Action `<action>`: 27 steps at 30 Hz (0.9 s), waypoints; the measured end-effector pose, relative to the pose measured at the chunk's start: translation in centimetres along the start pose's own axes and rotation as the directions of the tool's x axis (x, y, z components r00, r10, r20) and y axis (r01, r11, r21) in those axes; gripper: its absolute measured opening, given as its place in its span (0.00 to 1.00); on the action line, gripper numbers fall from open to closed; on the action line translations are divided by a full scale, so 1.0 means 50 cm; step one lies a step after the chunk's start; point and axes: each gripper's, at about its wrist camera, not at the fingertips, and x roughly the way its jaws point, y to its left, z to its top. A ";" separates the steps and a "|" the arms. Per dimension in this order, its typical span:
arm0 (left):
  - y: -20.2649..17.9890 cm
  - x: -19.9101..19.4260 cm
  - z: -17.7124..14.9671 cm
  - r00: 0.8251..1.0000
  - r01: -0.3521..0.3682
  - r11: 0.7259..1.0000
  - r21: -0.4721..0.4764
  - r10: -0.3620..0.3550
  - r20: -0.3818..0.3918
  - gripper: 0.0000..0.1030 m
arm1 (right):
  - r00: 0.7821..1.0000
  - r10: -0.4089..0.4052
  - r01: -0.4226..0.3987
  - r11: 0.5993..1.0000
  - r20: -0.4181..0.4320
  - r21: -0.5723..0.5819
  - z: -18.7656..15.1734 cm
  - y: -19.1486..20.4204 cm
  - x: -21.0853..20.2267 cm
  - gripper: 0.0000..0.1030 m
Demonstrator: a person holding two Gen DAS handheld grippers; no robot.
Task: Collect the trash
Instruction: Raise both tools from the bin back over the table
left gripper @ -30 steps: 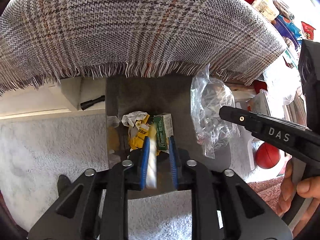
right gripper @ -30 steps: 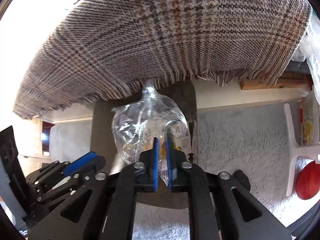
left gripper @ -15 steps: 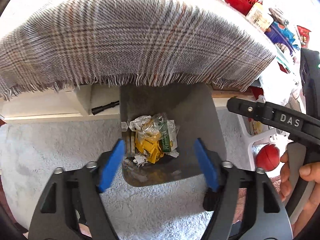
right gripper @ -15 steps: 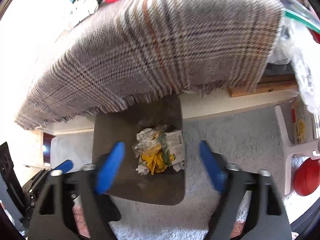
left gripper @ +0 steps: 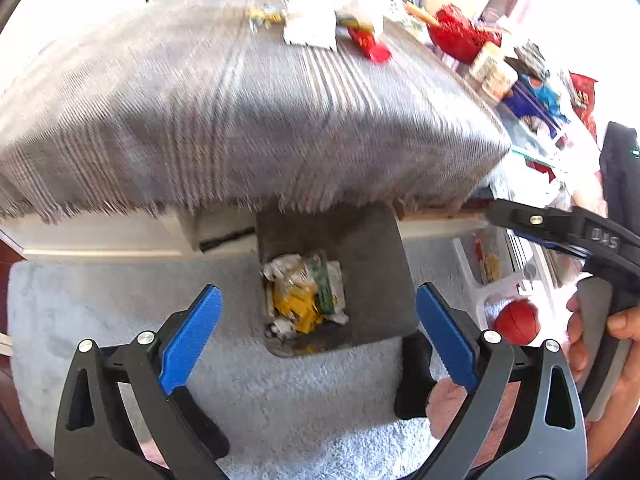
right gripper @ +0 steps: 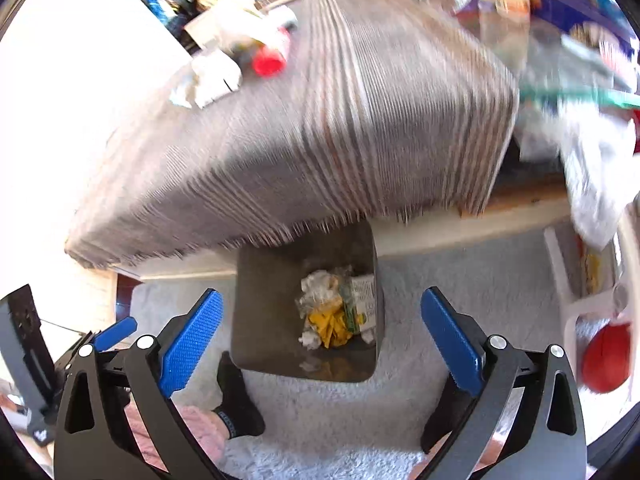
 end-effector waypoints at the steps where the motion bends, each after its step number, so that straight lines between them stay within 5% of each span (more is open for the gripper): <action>1: 0.002 -0.012 0.014 1.000 -0.009 1.000 0.006 0.009 0.011 0.90 | 1.000 -0.004 0.004 1.000 0.016 -0.011 0.013 0.005 -0.015 0.97; 12: 0.060 -0.069 0.211 0.987 -0.120 0.993 -0.015 0.121 0.106 0.92 | 0.994 -0.034 0.044 0.995 0.107 -0.091 0.193 0.068 -0.062 0.97; 27: 0.114 0.065 0.421 0.981 -0.150 0.988 -0.033 0.153 0.119 0.85 | 0.997 -0.040 0.044 0.998 0.070 -0.055 0.355 0.082 0.094 0.97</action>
